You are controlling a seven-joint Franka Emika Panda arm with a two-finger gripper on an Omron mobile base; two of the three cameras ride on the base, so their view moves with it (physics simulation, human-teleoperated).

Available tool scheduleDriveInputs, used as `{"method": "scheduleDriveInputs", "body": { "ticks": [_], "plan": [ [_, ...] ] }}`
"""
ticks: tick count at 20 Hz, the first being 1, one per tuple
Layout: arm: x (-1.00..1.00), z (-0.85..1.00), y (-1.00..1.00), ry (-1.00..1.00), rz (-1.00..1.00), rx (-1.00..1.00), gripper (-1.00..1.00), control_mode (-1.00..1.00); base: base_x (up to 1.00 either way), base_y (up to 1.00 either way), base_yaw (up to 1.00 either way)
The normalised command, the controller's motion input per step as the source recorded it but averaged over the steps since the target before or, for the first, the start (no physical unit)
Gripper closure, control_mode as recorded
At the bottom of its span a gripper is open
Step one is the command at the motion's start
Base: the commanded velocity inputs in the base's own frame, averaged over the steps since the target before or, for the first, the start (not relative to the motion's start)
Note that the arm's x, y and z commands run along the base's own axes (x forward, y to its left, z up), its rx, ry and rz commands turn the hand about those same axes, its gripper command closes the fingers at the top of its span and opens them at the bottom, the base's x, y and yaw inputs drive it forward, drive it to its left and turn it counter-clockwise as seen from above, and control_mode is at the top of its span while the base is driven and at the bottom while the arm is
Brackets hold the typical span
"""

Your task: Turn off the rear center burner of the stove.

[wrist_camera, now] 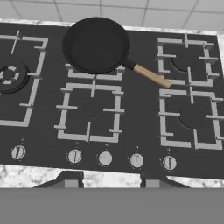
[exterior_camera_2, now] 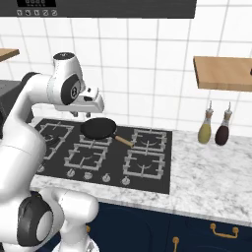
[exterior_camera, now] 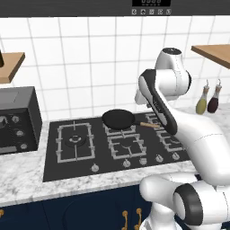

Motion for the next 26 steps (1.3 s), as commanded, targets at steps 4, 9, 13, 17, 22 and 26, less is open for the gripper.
{"method": "scheduleDriveInputs", "body": {
  "ticks": [4,9,13,17,22,26],
  "plan": [
    [-0.15,-0.01,0.00,-0.03,0.03,0.00,-1.00,-1.00,0.00,0.00,0.00],
    [-0.54,-0.21,0.00,-0.06,0.25,0.00,-1.00,-1.00,0.00,0.00,0.00],
    [-0.64,-0.34,0.00,0.00,0.28,-0.04,-1.00,-1.00,0.00,0.00,0.00],
    [-0.45,-0.48,0.00,0.02,0.25,-0.10,-1.00,-1.00,0.00,0.00,0.00],
    [-0.21,-0.51,0.00,0.04,0.29,-0.11,-1.00,-1.00,0.00,0.00,0.00],
    [0.00,-0.44,0.00,0.07,0.29,-0.07,-1.00,-1.00,0.00,0.00,0.00]
  ]
}}
